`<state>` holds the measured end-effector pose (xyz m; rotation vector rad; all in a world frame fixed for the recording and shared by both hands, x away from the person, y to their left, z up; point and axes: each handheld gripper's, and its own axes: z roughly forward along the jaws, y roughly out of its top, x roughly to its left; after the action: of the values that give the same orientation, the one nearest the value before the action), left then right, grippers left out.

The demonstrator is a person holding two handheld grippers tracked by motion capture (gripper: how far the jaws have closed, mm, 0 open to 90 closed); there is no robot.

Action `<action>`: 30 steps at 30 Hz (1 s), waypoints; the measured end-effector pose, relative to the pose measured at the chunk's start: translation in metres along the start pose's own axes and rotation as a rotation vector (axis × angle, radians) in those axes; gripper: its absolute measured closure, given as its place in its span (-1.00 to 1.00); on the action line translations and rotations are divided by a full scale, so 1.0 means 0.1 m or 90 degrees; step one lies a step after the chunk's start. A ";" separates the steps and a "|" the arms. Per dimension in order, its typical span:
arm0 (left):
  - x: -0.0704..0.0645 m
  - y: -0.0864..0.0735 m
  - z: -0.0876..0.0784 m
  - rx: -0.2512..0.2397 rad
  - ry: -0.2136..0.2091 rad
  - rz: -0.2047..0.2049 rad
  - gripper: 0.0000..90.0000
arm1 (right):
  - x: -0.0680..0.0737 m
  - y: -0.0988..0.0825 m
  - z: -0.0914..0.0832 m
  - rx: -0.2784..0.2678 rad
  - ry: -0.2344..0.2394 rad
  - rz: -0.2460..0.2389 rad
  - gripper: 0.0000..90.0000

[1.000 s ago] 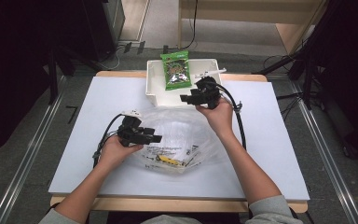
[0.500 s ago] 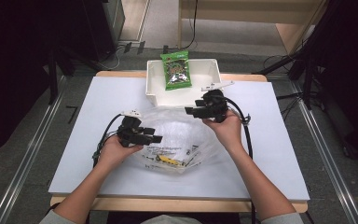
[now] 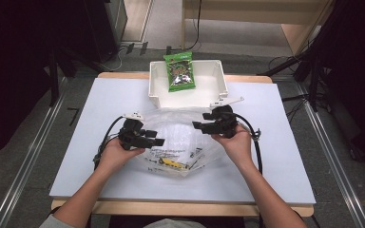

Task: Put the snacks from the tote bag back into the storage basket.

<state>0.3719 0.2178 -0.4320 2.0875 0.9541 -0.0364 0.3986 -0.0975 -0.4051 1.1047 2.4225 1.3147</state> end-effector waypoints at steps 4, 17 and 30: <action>-0.01 -0.01 -0.01 0.003 0.001 0.003 -0.07 | 0.04 -0.06 -0.04 -0.004 0.003 -0.007 -0.08; 0.01 0.00 -0.01 0.004 0.004 0.003 -0.08 | 0.07 -0.24 0.00 0.000 0.012 0.000 -0.07; 0.04 -0.01 -0.01 0.004 0.007 -0.005 -0.08 | 0.08 -0.26 0.04 0.007 0.010 -0.013 -0.07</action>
<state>0.3736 0.2212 -0.4326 2.0922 0.9699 -0.0323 0.3811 -0.0985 -0.4259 1.0742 2.4476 1.3114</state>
